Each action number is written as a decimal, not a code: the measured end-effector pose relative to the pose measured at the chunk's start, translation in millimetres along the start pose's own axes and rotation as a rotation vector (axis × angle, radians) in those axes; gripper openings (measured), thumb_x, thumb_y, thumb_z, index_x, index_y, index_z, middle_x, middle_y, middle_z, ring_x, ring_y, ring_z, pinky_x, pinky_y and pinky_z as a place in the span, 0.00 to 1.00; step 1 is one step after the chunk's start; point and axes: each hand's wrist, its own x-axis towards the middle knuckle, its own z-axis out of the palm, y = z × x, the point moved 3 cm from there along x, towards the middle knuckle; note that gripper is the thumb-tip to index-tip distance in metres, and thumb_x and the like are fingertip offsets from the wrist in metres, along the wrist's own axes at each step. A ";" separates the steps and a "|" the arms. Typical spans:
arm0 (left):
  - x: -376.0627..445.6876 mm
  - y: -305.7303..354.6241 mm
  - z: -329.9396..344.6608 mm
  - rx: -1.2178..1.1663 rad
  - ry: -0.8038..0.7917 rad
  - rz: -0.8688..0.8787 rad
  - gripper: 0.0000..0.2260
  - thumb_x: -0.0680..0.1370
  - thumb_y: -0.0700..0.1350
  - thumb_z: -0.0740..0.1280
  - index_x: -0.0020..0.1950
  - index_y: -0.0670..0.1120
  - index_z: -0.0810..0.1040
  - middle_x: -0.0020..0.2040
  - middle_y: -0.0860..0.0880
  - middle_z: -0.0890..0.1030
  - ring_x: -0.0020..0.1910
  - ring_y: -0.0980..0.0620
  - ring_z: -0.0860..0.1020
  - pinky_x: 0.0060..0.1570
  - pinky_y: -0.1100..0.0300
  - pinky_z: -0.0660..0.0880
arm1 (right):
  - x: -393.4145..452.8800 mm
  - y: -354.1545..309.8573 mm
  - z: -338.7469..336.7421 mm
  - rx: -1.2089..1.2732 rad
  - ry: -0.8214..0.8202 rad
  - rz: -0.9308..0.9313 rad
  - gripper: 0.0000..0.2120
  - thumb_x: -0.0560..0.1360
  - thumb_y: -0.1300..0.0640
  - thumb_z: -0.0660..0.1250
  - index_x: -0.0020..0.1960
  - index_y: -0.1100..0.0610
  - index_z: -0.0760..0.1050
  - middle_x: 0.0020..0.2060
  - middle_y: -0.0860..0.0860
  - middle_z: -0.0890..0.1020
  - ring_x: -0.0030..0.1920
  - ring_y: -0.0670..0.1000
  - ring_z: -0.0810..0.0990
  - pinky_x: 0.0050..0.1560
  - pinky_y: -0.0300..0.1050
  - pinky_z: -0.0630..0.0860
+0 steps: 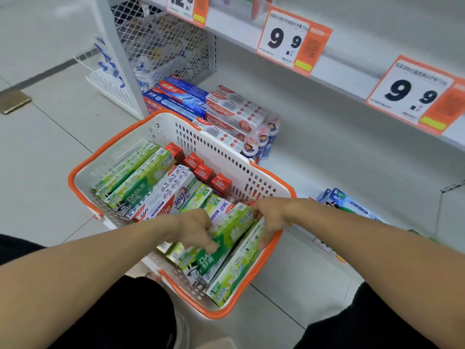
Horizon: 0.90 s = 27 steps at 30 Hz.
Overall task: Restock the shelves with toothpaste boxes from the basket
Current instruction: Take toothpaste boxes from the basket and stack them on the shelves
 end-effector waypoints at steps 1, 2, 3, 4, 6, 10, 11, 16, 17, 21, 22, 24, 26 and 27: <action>-3.1 -3.6 -5.2 -0.066 -0.026 -0.021 0.20 0.72 0.44 0.73 0.62 0.40 0.74 0.49 0.42 0.79 0.42 0.48 0.77 0.36 0.59 0.73 | -3.8 1.0 -1.3 0.023 0.005 -0.002 0.42 0.60 0.41 0.83 0.69 0.54 0.72 0.57 0.47 0.77 0.55 0.50 0.76 0.52 0.40 0.74; -5.8 -8.1 -10.1 -0.122 -0.046 -0.034 0.26 0.73 0.42 0.73 0.69 0.40 0.71 0.59 0.42 0.78 0.50 0.47 0.78 0.39 0.60 0.75 | -9.1 1.1 -4.2 0.062 0.019 -0.010 0.40 0.61 0.42 0.83 0.67 0.54 0.73 0.51 0.46 0.77 0.49 0.48 0.76 0.45 0.37 0.73; -9.0 -12.9 -15.2 -0.168 -0.053 -0.036 0.29 0.72 0.42 0.73 0.71 0.39 0.69 0.63 0.44 0.76 0.55 0.47 0.78 0.41 0.61 0.76 | -15.2 0.6 -8.5 0.113 0.040 -0.027 0.37 0.62 0.43 0.82 0.66 0.54 0.74 0.45 0.45 0.76 0.44 0.46 0.75 0.37 0.33 0.72; -12.6 -16.6 -20.0 -0.219 -0.062 -0.027 0.32 0.70 0.43 0.74 0.72 0.39 0.68 0.63 0.46 0.76 0.57 0.48 0.78 0.43 0.61 0.78 | -20.2 1.2 -13.7 0.170 0.058 -0.045 0.33 0.64 0.44 0.82 0.64 0.55 0.75 0.42 0.45 0.77 0.41 0.45 0.76 0.32 0.31 0.71; -19.0 -21.6 -28.2 -0.321 -0.088 -0.001 0.36 0.64 0.45 0.74 0.70 0.40 0.70 0.58 0.48 0.78 0.55 0.51 0.79 0.49 0.58 0.79 | -31.6 2.5 -28.3 0.289 0.101 -0.070 0.29 0.65 0.46 0.82 0.61 0.56 0.78 0.45 0.48 0.83 0.43 0.48 0.83 0.35 0.32 0.73; -34.2 -11.3 -41.7 -0.551 -0.063 0.102 0.17 0.72 0.36 0.73 0.59 0.44 0.75 0.51 0.46 0.78 0.49 0.52 0.78 0.51 0.56 0.75 | -65.3 4.2 -65.5 0.472 0.265 -0.060 0.29 0.63 0.47 0.83 0.57 0.58 0.78 0.36 0.47 0.80 0.34 0.48 0.83 0.39 0.40 0.77; -39.4 -6.2 -44.5 -0.605 -0.056 0.139 0.14 0.76 0.32 0.70 0.58 0.45 0.75 0.51 0.46 0.79 0.48 0.52 0.79 0.51 0.57 0.76 | -75.9 4.5 -73.3 0.501 0.318 -0.058 0.28 0.63 0.48 0.83 0.54 0.61 0.78 0.35 0.48 0.80 0.32 0.49 0.82 0.38 0.42 0.78; -63.9 18.9 -59.4 -0.901 -0.056 0.353 0.30 0.63 0.35 0.75 0.65 0.38 0.74 0.57 0.38 0.83 0.52 0.45 0.83 0.54 0.51 0.81 | -118.5 11.9 -99.5 0.698 0.516 -0.110 0.30 0.64 0.49 0.83 0.53 0.68 0.76 0.42 0.60 0.82 0.35 0.54 0.84 0.37 0.49 0.84; -70.4 24.0 -63.5 -0.926 -0.034 0.381 0.31 0.61 0.36 0.76 0.64 0.38 0.75 0.57 0.36 0.83 0.51 0.43 0.83 0.52 0.52 0.82 | -125.8 13.3 -102.4 0.705 0.528 -0.109 0.30 0.65 0.48 0.82 0.53 0.69 0.76 0.42 0.61 0.83 0.35 0.54 0.85 0.35 0.48 0.83; -88.7 33.0 -82.3 -0.923 0.122 0.430 0.33 0.58 0.38 0.76 0.63 0.36 0.75 0.52 0.36 0.83 0.43 0.43 0.83 0.42 0.54 0.81 | -152.1 21.4 -110.5 0.762 0.584 -0.099 0.22 0.71 0.46 0.76 0.46 0.66 0.80 0.34 0.59 0.82 0.32 0.59 0.84 0.28 0.47 0.78; -92.6 34.3 -87.1 -0.890 0.183 0.424 0.35 0.57 0.40 0.77 0.63 0.36 0.75 0.50 0.36 0.83 0.42 0.42 0.82 0.40 0.54 0.80 | -158.8 23.3 -111.7 0.815 0.605 -0.106 0.18 0.74 0.49 0.73 0.46 0.66 0.82 0.33 0.58 0.83 0.30 0.58 0.82 0.26 0.43 0.75; -101.0 38.0 -98.2 -0.790 0.316 0.429 0.35 0.56 0.44 0.78 0.61 0.35 0.76 0.48 0.39 0.83 0.42 0.45 0.82 0.37 0.56 0.78 | -171.6 26.7 -113.1 0.890 0.649 -0.114 0.14 0.76 0.53 0.70 0.47 0.66 0.82 0.34 0.59 0.84 0.30 0.57 0.80 0.25 0.40 0.71; -110.6 44.0 -109.7 -0.722 0.424 0.451 0.34 0.55 0.48 0.80 0.58 0.35 0.77 0.47 0.41 0.84 0.41 0.49 0.82 0.36 0.60 0.78 | -182.6 31.5 -112.3 0.982 0.658 -0.121 0.14 0.76 0.54 0.69 0.48 0.66 0.82 0.36 0.60 0.85 0.31 0.57 0.81 0.26 0.41 0.71; -115.1 47.0 -114.7 -0.719 0.454 0.463 0.34 0.55 0.49 0.80 0.56 0.35 0.78 0.47 0.40 0.84 0.40 0.49 0.82 0.36 0.60 0.79 | -188.1 33.4 -111.1 1.036 0.652 -0.127 0.13 0.77 0.54 0.69 0.48 0.65 0.83 0.37 0.61 0.85 0.33 0.57 0.81 0.27 0.41 0.72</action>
